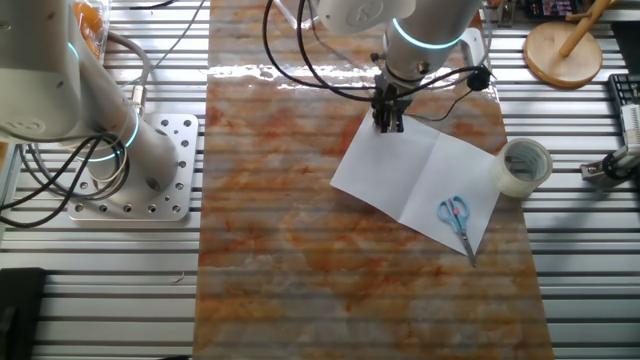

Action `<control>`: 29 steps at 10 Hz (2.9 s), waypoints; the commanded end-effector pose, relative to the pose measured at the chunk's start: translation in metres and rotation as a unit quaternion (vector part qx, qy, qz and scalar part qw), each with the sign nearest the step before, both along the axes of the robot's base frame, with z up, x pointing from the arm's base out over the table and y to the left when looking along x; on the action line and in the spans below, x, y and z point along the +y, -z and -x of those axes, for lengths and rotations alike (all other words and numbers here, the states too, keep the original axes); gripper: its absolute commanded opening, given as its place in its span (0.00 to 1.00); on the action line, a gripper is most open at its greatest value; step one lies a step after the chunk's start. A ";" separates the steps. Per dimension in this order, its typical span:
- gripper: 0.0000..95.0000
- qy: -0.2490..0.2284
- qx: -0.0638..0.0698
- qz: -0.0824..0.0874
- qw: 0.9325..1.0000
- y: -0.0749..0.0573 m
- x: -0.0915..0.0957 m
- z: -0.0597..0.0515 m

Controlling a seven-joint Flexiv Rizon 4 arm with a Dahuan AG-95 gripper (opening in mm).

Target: Unfold a piece of paper

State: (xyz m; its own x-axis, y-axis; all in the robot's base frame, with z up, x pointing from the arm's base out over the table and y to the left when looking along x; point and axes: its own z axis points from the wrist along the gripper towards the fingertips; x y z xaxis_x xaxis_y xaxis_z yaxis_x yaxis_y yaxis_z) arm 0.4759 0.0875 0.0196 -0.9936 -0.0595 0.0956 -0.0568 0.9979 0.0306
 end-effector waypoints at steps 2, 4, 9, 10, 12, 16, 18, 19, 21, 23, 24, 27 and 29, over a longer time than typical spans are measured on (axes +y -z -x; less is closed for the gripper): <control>0.00 0.003 0.001 0.001 1.000 0.000 0.005 0.000; 0.00 0.002 0.002 -0.002 1.000 0.000 0.006 0.001; 0.00 0.003 0.003 0.002 1.000 0.000 0.006 0.000; 0.00 0.004 0.003 0.005 1.000 0.000 0.006 0.000; 0.00 0.001 0.002 0.013 1.000 0.000 0.006 0.000; 0.00 -0.032 0.004 0.002 0.999 0.000 0.006 0.000; 0.00 -0.027 0.003 -0.001 1.000 0.001 0.010 0.001; 0.00 -0.024 0.003 0.000 1.000 0.002 0.016 0.002; 0.00 -0.018 0.003 0.001 1.000 0.003 0.023 0.003; 0.00 -0.016 0.004 0.002 1.000 0.004 0.025 0.004; 0.00 -0.016 0.004 0.002 1.000 0.004 0.026 0.004; 0.00 -0.013 0.004 0.001 1.000 0.004 0.029 0.005; 0.00 -0.011 0.004 0.002 1.000 0.005 0.031 0.005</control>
